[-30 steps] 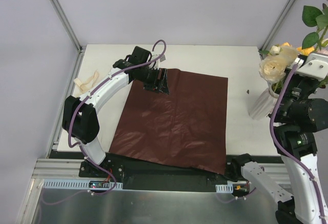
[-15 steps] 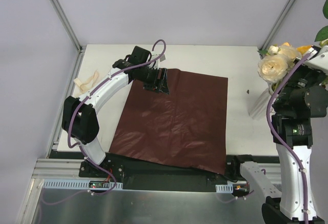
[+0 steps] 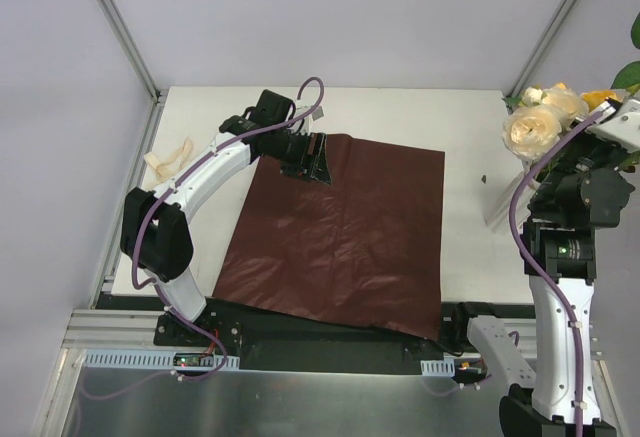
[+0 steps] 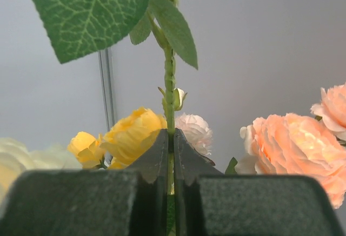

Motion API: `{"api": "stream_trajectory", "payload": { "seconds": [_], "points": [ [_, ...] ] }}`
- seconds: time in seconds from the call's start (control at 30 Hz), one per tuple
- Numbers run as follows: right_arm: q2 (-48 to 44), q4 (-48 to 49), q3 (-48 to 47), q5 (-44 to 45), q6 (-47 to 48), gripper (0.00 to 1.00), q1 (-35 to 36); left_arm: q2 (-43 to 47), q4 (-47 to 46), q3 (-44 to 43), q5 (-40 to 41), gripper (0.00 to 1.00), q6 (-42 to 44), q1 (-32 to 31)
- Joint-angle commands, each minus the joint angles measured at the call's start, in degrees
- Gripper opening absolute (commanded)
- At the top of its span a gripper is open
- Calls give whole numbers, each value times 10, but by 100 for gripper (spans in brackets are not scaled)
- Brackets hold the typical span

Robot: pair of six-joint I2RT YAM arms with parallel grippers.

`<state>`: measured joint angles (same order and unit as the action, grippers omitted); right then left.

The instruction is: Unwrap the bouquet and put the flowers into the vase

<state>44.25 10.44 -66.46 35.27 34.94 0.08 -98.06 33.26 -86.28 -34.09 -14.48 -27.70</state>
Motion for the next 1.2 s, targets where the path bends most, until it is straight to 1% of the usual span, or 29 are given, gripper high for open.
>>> {"api": "stream_trajectory", "payload": {
  "seconds": [0.0,0.17,0.27,0.3,0.37,0.47,0.7,0.77,0.87,0.9,0.97,1.0,1.07,1.1,1.17],
  "points": [
    [-17,61,24,-20,-36,1,-19,38,-8,6,-17,66,-5,0],
    [-33,68,55,-16,-61,1,-33,42,-9,6,-20,66,-6,0],
    [-44,69,79,-15,-75,0,-46,43,-9,7,-21,71,-7,0],
    [-47,69,86,-15,-80,1,-52,42,-10,6,-21,80,-9,0],
    [-57,69,106,-17,-88,0,-56,43,-9,7,-23,83,-9,0],
    [-67,69,127,-13,-98,2,-61,45,-9,7,-25,85,-10,0],
    [-88,40,164,-25,-122,17,-62,48,-9,8,-27,87,-9,0],
    [-98,34,173,-21,-135,18,-62,48,-9,7,-27,87,-10,0],
    [-110,15,187,-23,-152,23,-62,48,-9,7,-27,87,-10,0],
    [-114,1,189,-22,-156,29,-62,50,-10,8,-27,87,-11,0],
    [-122,-17,189,-21,-172,36,-62,50,-10,7,-28,88,-11,0],
    [-124,-45,186,-23,-178,41,-62,51,-10,7,-29,88,-11,0],
    [-127,-81,170,-23,-200,46,-61,52,-10,8,-31,88,-10,-1],
    [-128,-121,163,-23,-207,48,-62,52,-10,8,-31,88,-11,-1],
    [-135,-152,155,-21,-217,52,-62,52,-11,8,-30,88,-11,-1]
  ]
}}
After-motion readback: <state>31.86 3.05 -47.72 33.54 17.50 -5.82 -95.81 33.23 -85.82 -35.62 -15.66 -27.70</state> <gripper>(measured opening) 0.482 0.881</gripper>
